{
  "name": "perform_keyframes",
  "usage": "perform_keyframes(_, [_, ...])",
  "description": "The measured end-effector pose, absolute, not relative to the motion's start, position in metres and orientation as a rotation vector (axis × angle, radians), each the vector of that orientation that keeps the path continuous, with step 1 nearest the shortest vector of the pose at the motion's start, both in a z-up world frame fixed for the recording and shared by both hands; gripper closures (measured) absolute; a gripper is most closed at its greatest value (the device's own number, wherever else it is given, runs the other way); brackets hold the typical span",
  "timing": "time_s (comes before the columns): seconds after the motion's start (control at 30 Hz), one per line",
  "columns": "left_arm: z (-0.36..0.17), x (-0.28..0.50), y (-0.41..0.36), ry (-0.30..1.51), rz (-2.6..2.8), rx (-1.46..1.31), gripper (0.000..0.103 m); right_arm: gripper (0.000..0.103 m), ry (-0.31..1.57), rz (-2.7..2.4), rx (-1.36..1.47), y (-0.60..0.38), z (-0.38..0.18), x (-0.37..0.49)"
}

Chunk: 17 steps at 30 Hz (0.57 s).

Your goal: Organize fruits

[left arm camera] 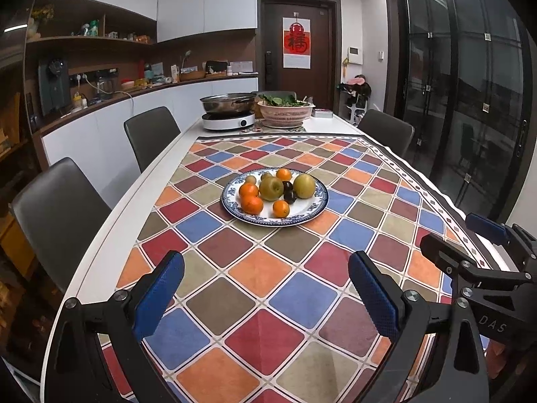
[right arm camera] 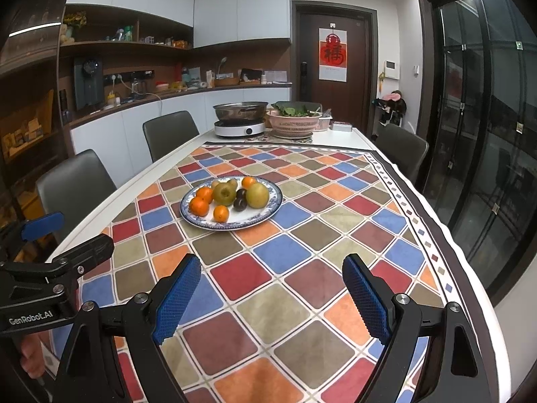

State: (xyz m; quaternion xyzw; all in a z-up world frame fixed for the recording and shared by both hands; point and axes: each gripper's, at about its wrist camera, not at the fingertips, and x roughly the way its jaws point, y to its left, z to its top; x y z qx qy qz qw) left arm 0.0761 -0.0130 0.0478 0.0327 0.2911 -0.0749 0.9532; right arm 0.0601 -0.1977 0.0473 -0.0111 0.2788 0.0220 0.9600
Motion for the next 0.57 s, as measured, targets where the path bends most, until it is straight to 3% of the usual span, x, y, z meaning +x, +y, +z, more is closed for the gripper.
perform_keyframes(0.57, [0.0432,0.0779,-0.0083,0.600,-0.141,0.059,0.003,0.016,0.581,0.043,-0.025,-0.1962,0.0435,0.0628])
